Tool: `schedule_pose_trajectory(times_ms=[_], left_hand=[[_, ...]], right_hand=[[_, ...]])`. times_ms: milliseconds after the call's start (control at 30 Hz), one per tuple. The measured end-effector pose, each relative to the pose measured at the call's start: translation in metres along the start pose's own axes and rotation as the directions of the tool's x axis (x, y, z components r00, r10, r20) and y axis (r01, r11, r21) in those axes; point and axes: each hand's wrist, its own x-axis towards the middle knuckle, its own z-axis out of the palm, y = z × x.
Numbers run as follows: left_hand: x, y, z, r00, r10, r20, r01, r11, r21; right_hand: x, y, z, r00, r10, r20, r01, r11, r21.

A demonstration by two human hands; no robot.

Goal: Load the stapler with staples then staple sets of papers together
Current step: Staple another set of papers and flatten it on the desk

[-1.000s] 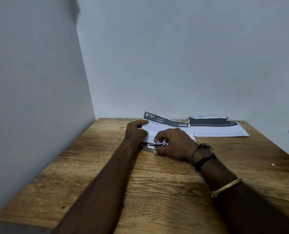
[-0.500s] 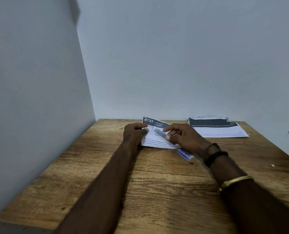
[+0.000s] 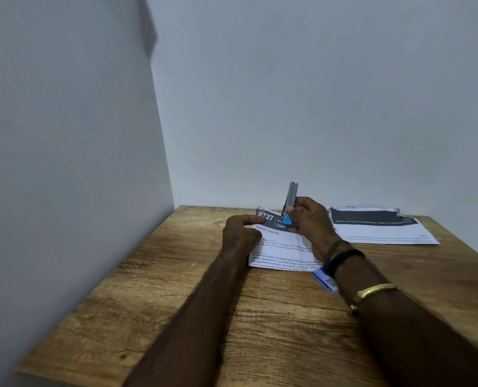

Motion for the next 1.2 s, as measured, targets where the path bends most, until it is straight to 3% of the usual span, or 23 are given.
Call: schedule_pose_trajectory(times_ms=[133,500,1200], left_hand=[[-0.001,0.001,0.002,1.0,0.015,-0.018,-0.014,0.999,0.046],[0.0,0.003,0.004,0.998,0.055,-0.026,-0.05,0.985,0.162],[-0.007,0.008,0.005,0.998,0.069,0.002,-0.068,0.987,0.144]], right_hand=[[0.009,-0.001,0.013,0.999,-0.048,-0.017,0.049,0.997,0.054],[0.019,0.01,0.021,0.992,-0.127,0.021,0.128,0.991,-0.047],[0.018,0.007,0.018,0.977,-0.207,-0.047,0.198,0.97,-0.139]])
